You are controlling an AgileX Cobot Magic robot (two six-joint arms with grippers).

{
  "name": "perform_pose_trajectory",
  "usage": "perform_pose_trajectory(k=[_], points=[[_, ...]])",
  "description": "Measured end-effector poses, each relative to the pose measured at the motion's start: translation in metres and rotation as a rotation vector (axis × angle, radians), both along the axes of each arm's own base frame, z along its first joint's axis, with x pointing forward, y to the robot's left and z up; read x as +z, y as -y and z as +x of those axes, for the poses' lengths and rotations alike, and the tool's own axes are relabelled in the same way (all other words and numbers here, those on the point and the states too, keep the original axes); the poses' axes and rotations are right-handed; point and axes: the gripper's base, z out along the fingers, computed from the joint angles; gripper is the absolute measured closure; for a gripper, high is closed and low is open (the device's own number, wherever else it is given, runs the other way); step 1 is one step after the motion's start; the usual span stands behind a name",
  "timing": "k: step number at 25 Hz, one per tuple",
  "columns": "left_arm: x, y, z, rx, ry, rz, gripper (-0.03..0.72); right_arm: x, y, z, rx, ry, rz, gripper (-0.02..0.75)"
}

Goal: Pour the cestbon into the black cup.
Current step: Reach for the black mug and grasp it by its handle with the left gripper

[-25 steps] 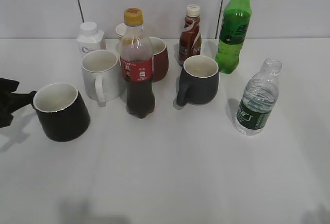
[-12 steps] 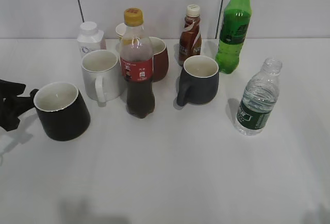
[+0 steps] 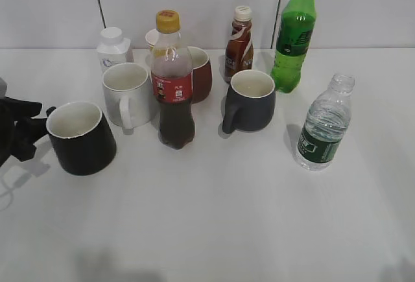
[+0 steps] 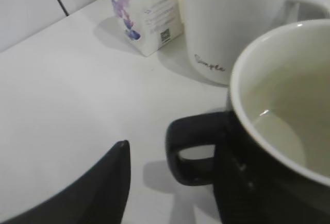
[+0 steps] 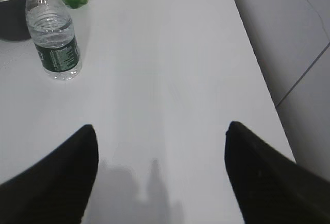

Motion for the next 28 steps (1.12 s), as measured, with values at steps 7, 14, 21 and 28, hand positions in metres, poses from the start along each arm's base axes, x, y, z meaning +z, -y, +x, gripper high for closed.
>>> perform_pose_trajectory(k=[7,14,21,28], points=[[-0.011,0.011,0.010,-0.045,-0.005,0.004,0.284,0.000,0.000,0.000,0.000,0.000,0.000,0.148],[-0.008,0.015,0.019,-0.074,0.031,-0.002,0.349,0.000,0.000,0.000,0.000,0.000,0.000,0.148],[-0.013,0.021,0.021,-0.100,0.049,-0.047,0.566,0.000,0.000,0.000,0.000,0.000,0.000,0.148],[-0.014,0.022,0.021,-0.106,0.059,-0.064,0.649,0.000,0.000,0.000,0.000,0.000,0.000,0.150]])
